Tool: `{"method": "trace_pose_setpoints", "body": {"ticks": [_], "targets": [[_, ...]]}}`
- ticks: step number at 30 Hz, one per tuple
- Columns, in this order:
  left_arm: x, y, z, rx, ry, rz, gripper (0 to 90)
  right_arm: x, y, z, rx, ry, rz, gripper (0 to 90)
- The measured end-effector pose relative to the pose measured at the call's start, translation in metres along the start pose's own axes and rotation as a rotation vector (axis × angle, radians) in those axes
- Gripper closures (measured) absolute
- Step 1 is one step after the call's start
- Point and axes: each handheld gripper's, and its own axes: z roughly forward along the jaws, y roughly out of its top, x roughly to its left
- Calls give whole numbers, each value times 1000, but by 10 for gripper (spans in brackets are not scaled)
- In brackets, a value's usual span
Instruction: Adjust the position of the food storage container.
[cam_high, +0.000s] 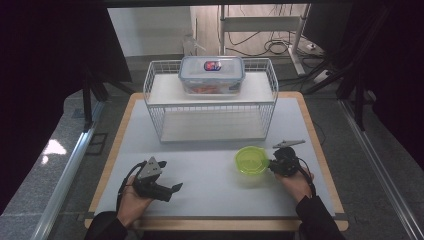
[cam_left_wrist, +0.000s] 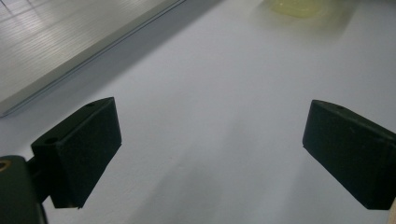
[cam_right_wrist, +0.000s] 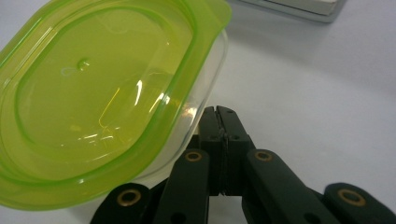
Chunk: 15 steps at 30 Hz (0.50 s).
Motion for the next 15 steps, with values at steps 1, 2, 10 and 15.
{"method": "trace_pose_setpoints", "body": {"ticks": [1,2,10,15], "targets": [[0,0,0,0,0,0,45,1,0,1,0,2,-7,894],[0,0,0,0,1,0,45,2,0,1,1,8,-6,894],[0,0,0,1,2,1,45,14,3,9,14,48,-19,894],[0,0,0,2,2,2,45,27,5,16,28,77,-42,893]]}}
